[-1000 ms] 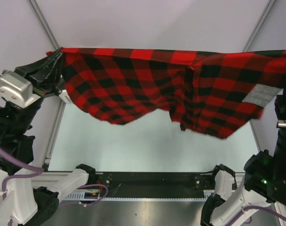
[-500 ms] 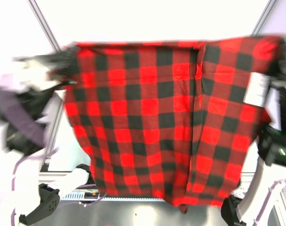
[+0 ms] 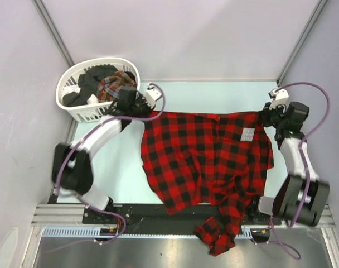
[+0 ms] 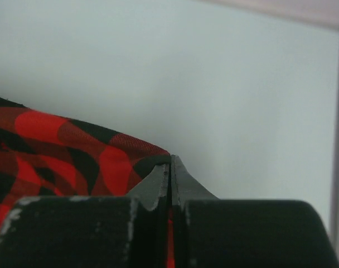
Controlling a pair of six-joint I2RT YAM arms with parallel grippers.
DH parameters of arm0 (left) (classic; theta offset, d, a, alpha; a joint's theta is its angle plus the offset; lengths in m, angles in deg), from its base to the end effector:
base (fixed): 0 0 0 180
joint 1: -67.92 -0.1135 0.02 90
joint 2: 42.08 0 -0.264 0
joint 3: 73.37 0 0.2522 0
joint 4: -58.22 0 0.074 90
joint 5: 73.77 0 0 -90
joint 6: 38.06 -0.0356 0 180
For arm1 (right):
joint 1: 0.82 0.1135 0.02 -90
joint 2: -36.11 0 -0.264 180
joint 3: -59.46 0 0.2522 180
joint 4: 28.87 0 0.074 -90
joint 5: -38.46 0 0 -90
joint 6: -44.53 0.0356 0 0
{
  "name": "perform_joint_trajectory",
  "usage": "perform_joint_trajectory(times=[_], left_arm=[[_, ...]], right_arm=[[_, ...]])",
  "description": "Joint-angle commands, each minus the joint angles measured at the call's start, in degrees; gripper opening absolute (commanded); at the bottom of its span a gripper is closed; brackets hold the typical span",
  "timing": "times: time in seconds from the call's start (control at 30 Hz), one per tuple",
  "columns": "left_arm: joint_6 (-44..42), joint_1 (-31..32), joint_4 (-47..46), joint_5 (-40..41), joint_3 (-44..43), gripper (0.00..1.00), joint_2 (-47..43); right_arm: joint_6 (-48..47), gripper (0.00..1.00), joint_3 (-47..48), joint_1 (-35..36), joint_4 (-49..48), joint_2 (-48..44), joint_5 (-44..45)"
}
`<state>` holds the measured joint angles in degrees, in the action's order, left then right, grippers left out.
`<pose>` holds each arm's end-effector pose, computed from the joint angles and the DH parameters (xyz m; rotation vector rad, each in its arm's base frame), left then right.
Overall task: Fold and stack the long sleeve shirts
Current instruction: Flatten the shirt out
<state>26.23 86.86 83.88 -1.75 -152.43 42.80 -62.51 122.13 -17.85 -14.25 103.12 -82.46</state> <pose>0.3174 -0.1205 0.2945 0.9667 1.8657 -0.2613 0.2609 -0.0608 0.3035 -0.3593 1.8193 0.1006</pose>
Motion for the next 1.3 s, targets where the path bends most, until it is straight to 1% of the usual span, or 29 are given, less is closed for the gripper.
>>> perform_joint_trajectory(times=[0.0, 0.03, 0.07, 0.13, 0.17, 0.3, 0.37, 0.43, 0.47, 0.5, 0.53, 0.57, 0.6, 0.63, 0.67, 0.73, 0.77, 0.8, 0.83, 0.9, 0.93, 0.97, 1.0, 1.03, 1.07, 1.1, 1.13, 1.2, 1.27], left_arm=[[-3.7, -0.7, -0.7, 2.9, -11.7, 0.00, 13.8], [-3.6, -0.8, -0.5, 3.1, -13.7, 0.00, 16.6], [-4.0, -0.7, 0.7, 3.6, -17.5, 0.00, 20.9], [-3.9, -0.7, 1.4, 5.4, -21.3, 0.00, 25.1], [-4.1, -0.7, 2.2, 5.8, -25.2, 0.00, 26.7], [-4.1, -0.7, 4.3, 10.1, -33.9, 0.00, 36.0], [-4.3, -0.8, 5.7, 11.1, -38.2, 0.00, 38.9], [-4.0, -0.8, 7.8, 10.9, -42.6, 0.12, 41.8], [-2.7, -0.8, 10.0, 10.1, -43.7, 0.20, 42.1], [-2.2, -0.9, 10.8, 9.2, -43.9, 0.33, 41.8], [-1.7, -1.0, 11.2, 6.8, -42.6, 0.39, 39.5], [-0.7, -1.0, 11.0, 5.9, -41.0, 0.43, 37.3], [-0.2, -1.1, 10.8, 5.2, -39.0, 0.50, 35.3], [0.1, -1.1, 10.8, 4.5, -34.9, 0.52, 33.3], [0.7, -1.1, 10.8, 3.0, -32.7, 0.54, 28.5], [1.1, -1.0, 12.1, 0.8, -26.2, 0.59, 23.8], [0.9, -1.0, 14.4, -2.2, -24.2, 0.65, 20.2], [0.8, -1.0, 15.6, -3.4, -22.1, 0.67, 18.1], [0.8, -1.0, 17.5, -4.6, -17.8, 0.69, 16.6], [1.1, -0.9, 19.2, -6.9, -13.5, 0.71, 12.6], [1.5, -0.8, 19.7, -7.3, -9.0, 0.72, 11.5], [2.2, -0.7, 21.1, -8.8, -6.8, 0.74, 9.1], [2.2, -0.7, 21.8, -9.6, -4.5, 0.75, 7.8], [2.0, -0.5, 22.5, -10.3, 0.6, 0.75, 5.8], [1.4, 0.2, 22.8, -11.1, 3.3, 0.76, 4.2], [0.4, 1.0, 23.4, -10.8, 5.8, 0.76, 0.8], [-1.6, 2.1, 24.6, -9.7, 10.0, 0.76, -0.7], [-3.4, 5.2, 25.6, -7.4, 13.7, 0.75, -4.1], [-3.9, 7.9, 26.7, -5.6, 17.6, 0.74, -5.5]], right_arm=[[0.0, 0.00, 2.7, -0.8, -14.0, 13.5, 1.5], [0.6, 0.00, 3.7, -0.9, -14.6, 16.1, 2.0], [0.9, 0.00, 6.4, -1.0, -14.9, 21.4, 3.0], [1.0, 0.00, 9.1, -1.2, -15.3, 26.3, 3.3], [1.1, 0.00, 10.6, -1.2, -15.3, 30.0, 4.0], [1.7, 0.00, 19.2, -0.5, -15.1, 38.7, 5.2], [2.0, 0.00, 22.4, -0.1, -12.1, 42.1, 5.7], [1.7, 0.17, 29.5, 0.1, -7.2, 46.6, 5.7], [1.0, 0.31, 32.7, 0.0, -0.1, 47.9, 5.4], [0.3, 0.45, 35.2, -0.2, 3.9, 49.5, 5.1], [-0.4, 0.54, 39.3, -0.7, 7.5, 49.8, 4.6], [-2.2, 0.67, 40.4, -2.0, 12.3, 49.5, 3.3], [-3.2, 0.74, 40.9, -3.0, 14.3, 48.8, 2.5], [-4.4, 0.80, 42.0, -4.0, 16.3, 46.9, 1.6], [-5.8, 0.83, 42.6, -5.9, 21.3, 45.6, 0.3], [-11.7, 0.83, 45.7, -8.0, 29.2, 42.7, -4.1], [-13.6, 0.82, 46.4, -9.1, 38.0, 41.9, -5.1], [-17.7, 0.82, 46.6, -10.9, 42.2, 41.0, -6.1], [-19.8, 0.81, 46.5, -11.7, 49.4, 39.3, -6.7], [-22.3, 0.77, 43.3, -12.9, 54.0, 37.5, -5.4], [-23.7, 0.76, 41.3, -13.3, 55.4, 36.5, -4.9], [-24.4, 0.74, 37.5, -13.7, 58.1, 34.7, -4.9], [-24.8, 0.73, 34.9, -14.2, 59.2, 33.7, -4.8], [-25.7, 0.72, 32.4, -14.4, 59.9, 32.8, -4.3], [-26.1, 0.71, 30.0, -14.4, 60.9, 30.8, -4.0], [-26.1, 0.71, 23.8, -14.5, 60.6, 29.9, -3.4], [-25.3, 0.71, 21.3, -14.5, 58.8, 29.0, -1.9], [-24.0, 0.70, 14.2, -14.5, 56.2, 28.0, 0.1], [-22.6, 0.68, 11.1, -14.8, 52.9, 28.6, 2.0]])
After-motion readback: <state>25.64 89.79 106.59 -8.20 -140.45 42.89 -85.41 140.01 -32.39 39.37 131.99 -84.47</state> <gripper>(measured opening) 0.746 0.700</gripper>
